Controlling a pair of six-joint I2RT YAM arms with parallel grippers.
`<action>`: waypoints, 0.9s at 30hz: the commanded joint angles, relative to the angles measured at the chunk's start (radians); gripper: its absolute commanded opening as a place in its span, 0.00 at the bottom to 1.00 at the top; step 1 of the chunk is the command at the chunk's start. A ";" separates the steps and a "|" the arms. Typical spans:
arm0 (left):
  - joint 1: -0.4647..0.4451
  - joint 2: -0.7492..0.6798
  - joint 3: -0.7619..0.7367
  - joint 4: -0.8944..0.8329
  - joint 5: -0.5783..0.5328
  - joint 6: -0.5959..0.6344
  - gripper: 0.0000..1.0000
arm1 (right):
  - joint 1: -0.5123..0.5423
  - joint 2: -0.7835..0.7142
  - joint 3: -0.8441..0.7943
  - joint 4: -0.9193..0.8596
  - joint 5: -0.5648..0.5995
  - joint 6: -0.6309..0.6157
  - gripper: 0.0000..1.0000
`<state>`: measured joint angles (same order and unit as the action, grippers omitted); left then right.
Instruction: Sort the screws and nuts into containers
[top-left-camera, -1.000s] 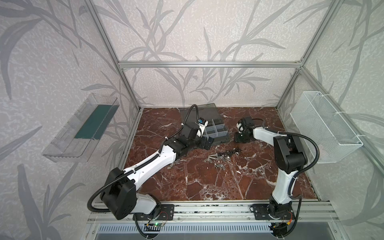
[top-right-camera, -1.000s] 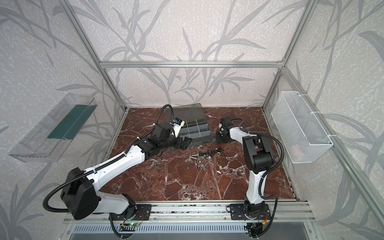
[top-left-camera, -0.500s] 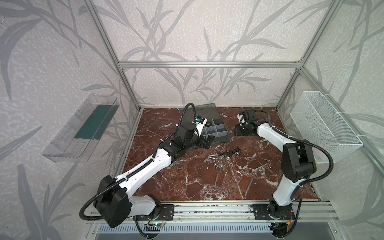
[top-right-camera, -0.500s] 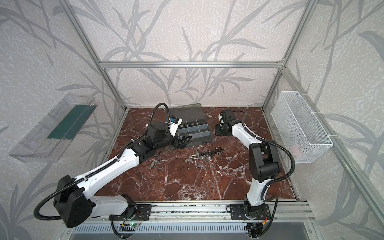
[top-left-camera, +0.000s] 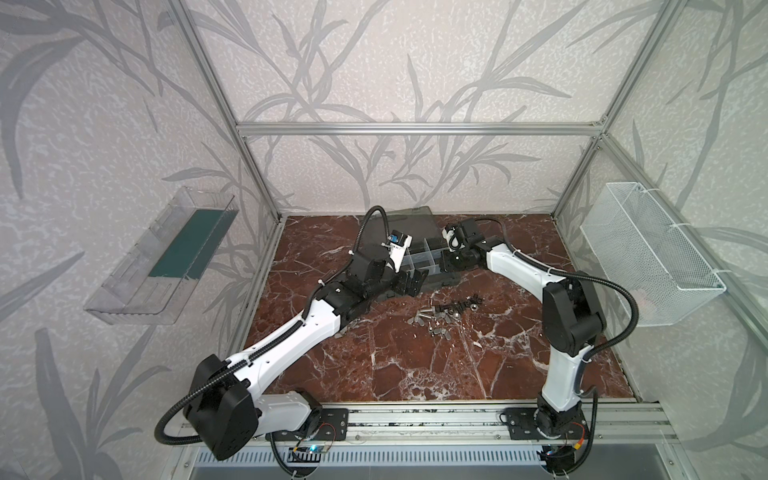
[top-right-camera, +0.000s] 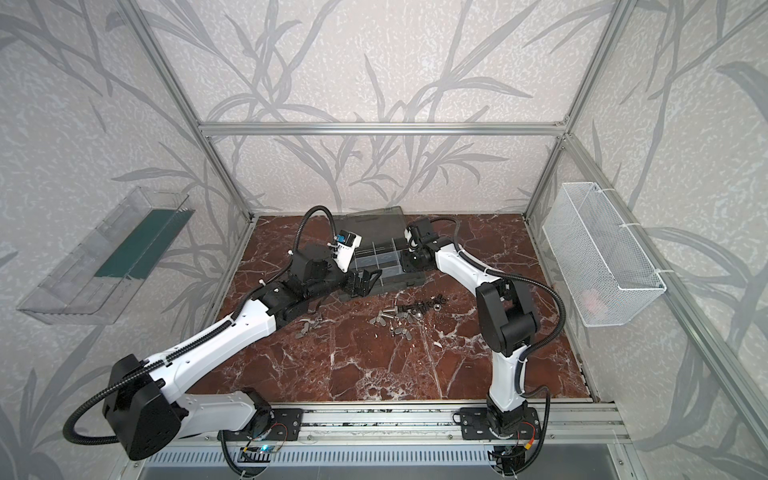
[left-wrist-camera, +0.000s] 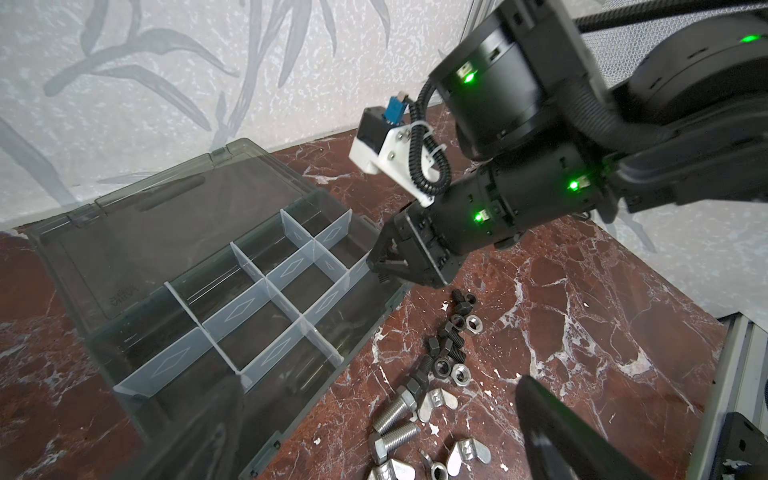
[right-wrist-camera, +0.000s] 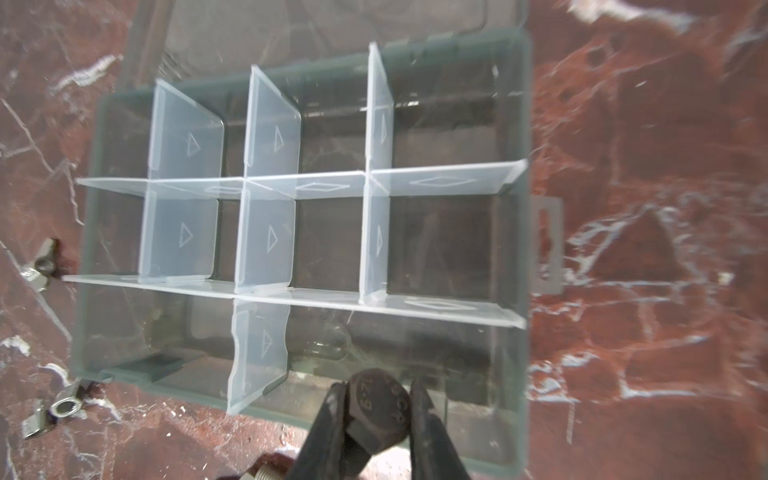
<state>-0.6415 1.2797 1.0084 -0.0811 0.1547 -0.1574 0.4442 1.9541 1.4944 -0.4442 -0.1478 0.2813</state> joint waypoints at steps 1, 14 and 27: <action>-0.004 -0.027 -0.010 0.017 -0.013 0.001 0.99 | 0.007 0.031 0.030 0.004 0.002 0.021 0.14; -0.004 -0.003 -0.001 0.008 0.000 -0.012 0.99 | 0.010 0.085 0.029 0.013 0.008 0.018 0.28; -0.004 0.010 0.006 -0.001 0.019 -0.014 0.99 | 0.010 0.045 0.051 -0.014 0.019 -0.007 0.35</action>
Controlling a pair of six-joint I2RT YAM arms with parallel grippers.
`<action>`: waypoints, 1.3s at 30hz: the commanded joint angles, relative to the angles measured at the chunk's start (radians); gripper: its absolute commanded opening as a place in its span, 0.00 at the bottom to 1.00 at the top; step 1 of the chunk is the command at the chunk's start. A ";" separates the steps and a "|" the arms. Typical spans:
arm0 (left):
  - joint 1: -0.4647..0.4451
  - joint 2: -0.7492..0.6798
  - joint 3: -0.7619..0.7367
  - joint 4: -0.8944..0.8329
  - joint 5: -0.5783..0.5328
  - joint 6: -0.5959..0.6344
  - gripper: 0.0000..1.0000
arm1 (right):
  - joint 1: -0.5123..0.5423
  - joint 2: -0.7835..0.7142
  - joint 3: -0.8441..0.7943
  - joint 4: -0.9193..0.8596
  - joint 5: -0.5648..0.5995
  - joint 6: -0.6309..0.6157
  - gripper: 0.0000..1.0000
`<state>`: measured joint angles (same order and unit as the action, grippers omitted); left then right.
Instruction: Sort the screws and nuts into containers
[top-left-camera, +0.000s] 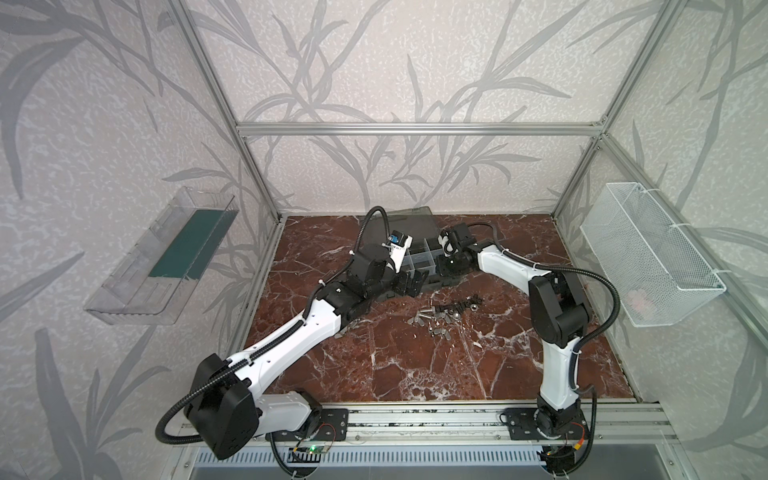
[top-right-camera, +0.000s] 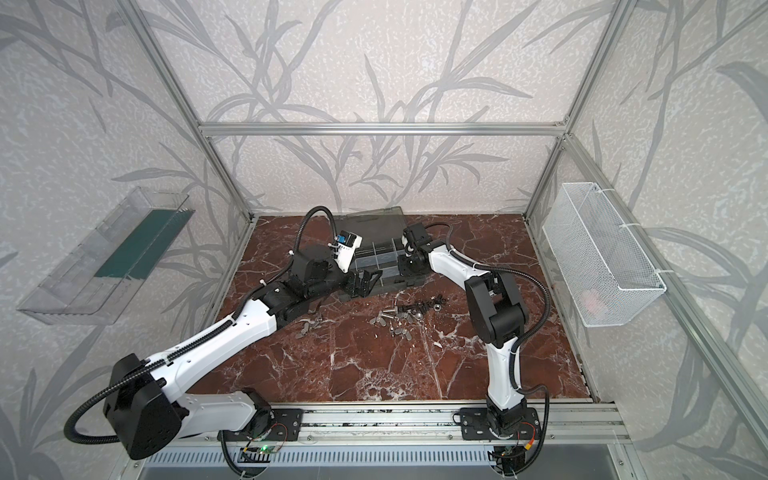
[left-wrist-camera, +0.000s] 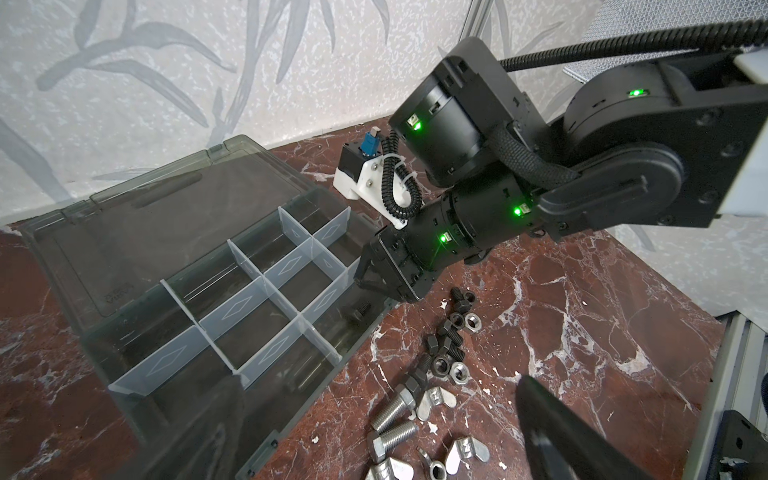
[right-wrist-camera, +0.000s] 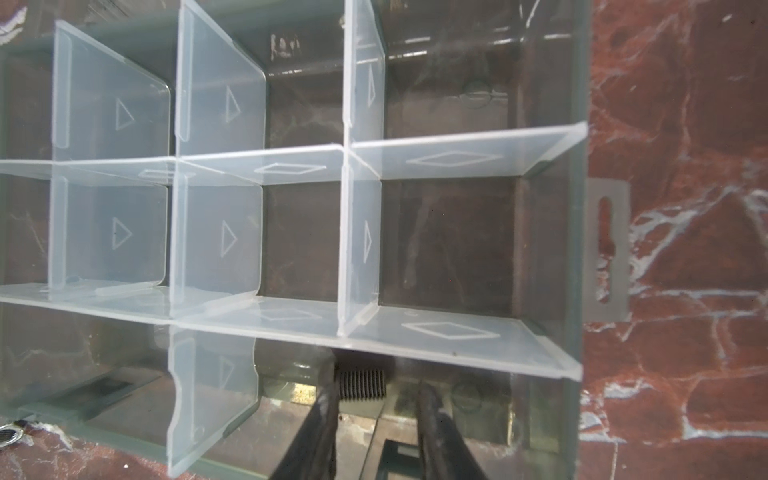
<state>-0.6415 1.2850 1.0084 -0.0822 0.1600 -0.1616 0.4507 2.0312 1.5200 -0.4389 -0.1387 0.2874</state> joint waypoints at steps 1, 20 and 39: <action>-0.004 0.005 0.007 0.000 0.015 -0.012 0.99 | 0.002 -0.041 0.025 -0.022 0.012 -0.015 0.35; -0.015 0.046 0.018 -0.007 0.058 -0.036 0.99 | -0.013 -0.318 -0.230 -0.047 0.101 -0.099 0.42; -0.126 0.171 0.041 -0.044 0.049 -0.044 0.99 | -0.041 -0.358 -0.512 0.067 0.034 -0.044 0.40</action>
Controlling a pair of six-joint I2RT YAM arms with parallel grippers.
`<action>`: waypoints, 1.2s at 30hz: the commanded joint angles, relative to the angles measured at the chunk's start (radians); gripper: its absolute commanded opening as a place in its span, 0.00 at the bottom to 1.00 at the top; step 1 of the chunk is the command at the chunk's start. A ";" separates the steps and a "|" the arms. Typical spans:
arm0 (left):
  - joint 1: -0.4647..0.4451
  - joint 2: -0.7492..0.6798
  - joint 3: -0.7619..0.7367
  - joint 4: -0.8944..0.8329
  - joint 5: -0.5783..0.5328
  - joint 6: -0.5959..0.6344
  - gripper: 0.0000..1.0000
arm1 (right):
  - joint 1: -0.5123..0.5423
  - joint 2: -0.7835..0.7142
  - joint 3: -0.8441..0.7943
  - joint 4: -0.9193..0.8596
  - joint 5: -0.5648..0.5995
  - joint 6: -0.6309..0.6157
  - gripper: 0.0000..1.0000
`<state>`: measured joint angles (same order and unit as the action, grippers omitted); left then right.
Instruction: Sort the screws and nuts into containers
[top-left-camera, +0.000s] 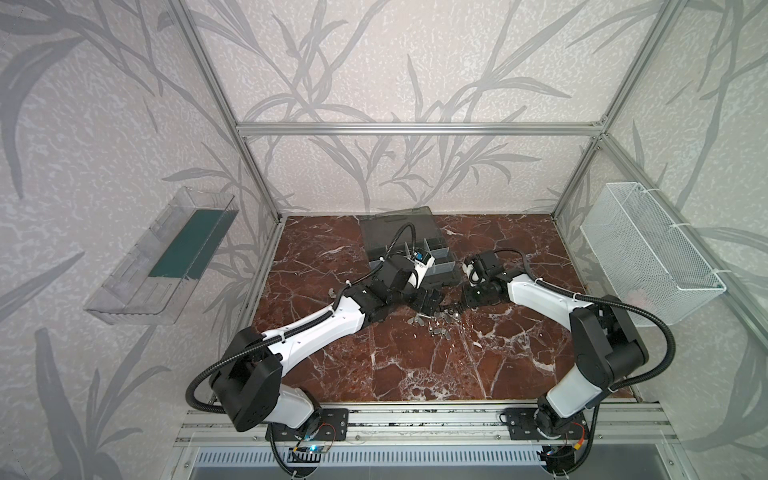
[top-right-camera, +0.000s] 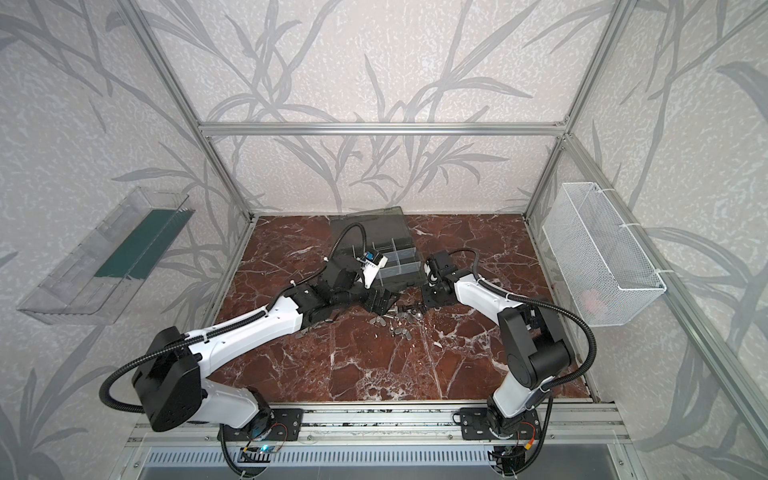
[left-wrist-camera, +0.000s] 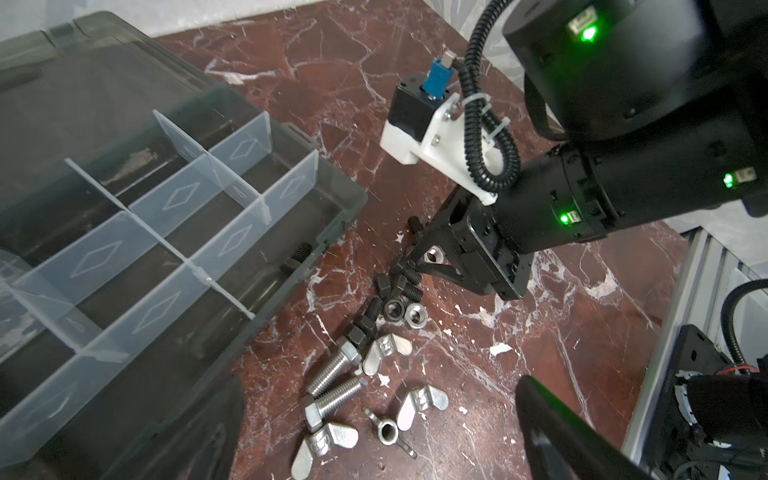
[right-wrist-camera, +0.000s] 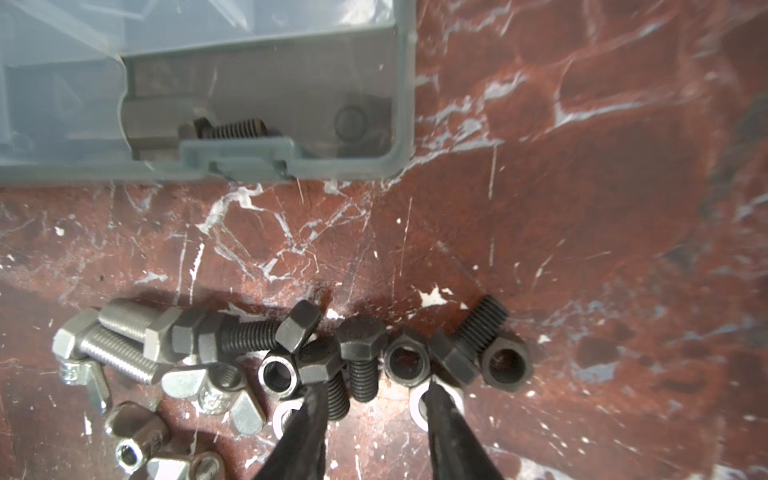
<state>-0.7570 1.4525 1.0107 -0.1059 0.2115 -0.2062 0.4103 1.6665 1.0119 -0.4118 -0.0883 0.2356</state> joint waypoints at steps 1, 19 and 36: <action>-0.013 0.009 0.038 -0.019 -0.003 0.000 0.99 | -0.001 0.010 -0.003 0.041 -0.016 0.007 0.39; -0.036 0.009 0.052 -0.044 -0.037 0.025 0.99 | 0.001 0.109 0.039 0.052 -0.031 0.005 0.31; -0.038 -0.014 0.049 -0.044 -0.054 0.041 0.99 | 0.041 0.123 0.056 -0.002 0.085 -0.030 0.31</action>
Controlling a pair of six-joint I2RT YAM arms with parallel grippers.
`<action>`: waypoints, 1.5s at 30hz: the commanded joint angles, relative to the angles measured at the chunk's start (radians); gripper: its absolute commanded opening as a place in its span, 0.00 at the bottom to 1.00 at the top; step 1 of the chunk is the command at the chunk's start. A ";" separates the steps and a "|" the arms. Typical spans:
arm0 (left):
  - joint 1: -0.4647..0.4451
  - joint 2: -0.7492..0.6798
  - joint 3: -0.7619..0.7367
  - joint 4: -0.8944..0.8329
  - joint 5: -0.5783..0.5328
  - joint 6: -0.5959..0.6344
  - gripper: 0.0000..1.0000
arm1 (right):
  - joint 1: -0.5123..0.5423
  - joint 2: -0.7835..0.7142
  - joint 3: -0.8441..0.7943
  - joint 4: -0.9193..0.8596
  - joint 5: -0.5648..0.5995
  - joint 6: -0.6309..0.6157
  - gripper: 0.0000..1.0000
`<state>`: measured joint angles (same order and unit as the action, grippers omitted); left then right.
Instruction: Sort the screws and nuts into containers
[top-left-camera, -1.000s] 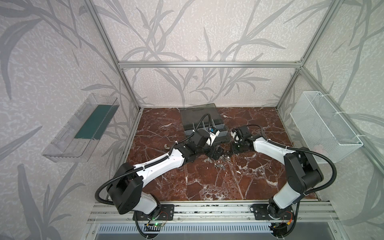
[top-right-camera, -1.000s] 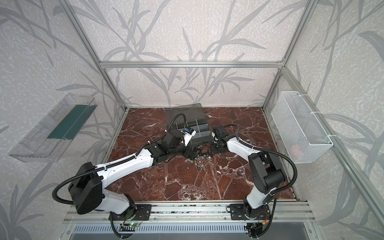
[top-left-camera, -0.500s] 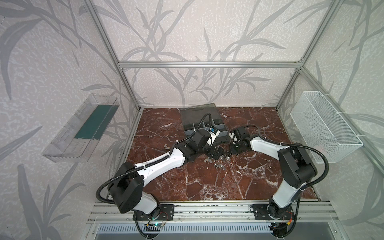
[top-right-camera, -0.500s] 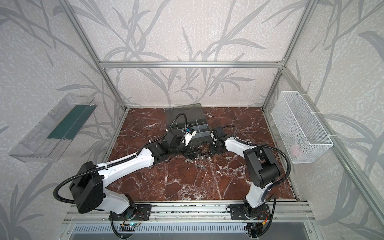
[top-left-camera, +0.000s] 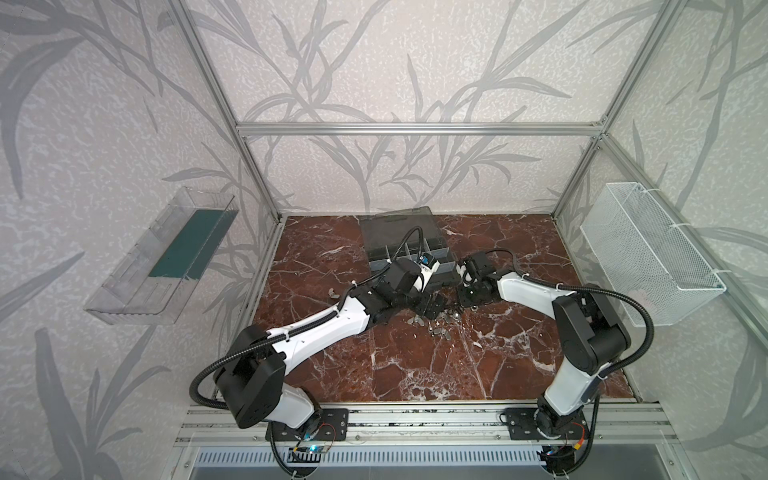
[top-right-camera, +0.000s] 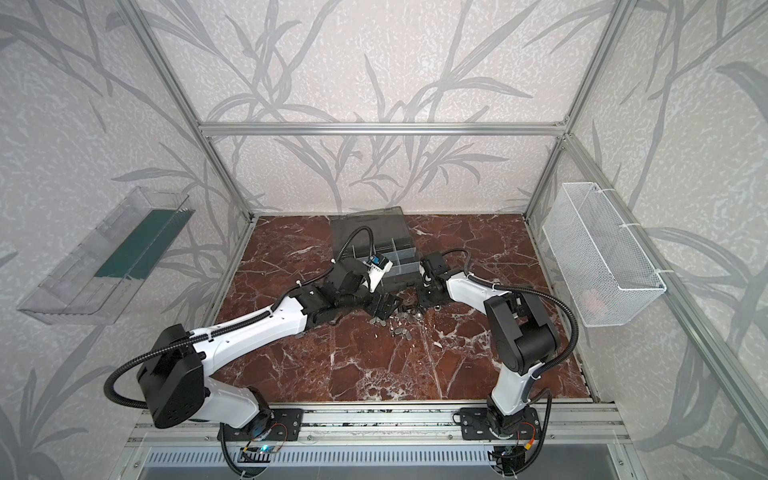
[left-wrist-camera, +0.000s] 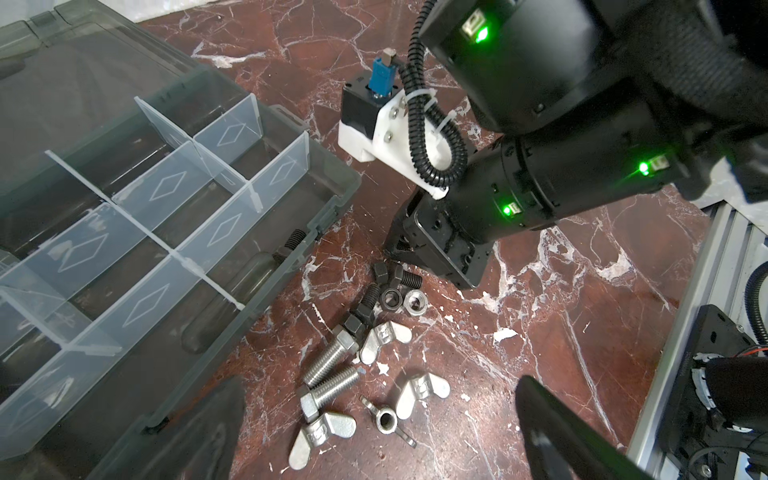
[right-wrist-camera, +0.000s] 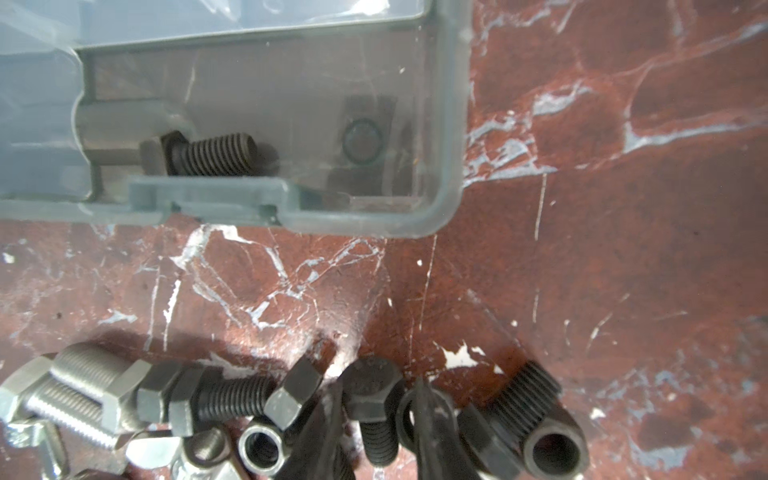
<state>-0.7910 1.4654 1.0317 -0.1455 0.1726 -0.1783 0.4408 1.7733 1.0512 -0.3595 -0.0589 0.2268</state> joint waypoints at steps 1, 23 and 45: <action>-0.004 -0.028 0.028 -0.005 -0.014 0.012 0.99 | 0.015 0.014 0.021 -0.058 0.067 -0.025 0.31; -0.004 -0.063 0.025 -0.008 -0.056 0.019 0.99 | 0.062 0.073 0.117 -0.117 0.120 -0.060 0.34; -0.004 -0.074 0.025 -0.015 -0.082 0.031 0.99 | 0.068 0.143 0.132 -0.121 0.113 -0.061 0.24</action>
<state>-0.7910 1.4281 1.0317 -0.1505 0.1020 -0.1642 0.5030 1.8736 1.1786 -0.4526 0.0624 0.1673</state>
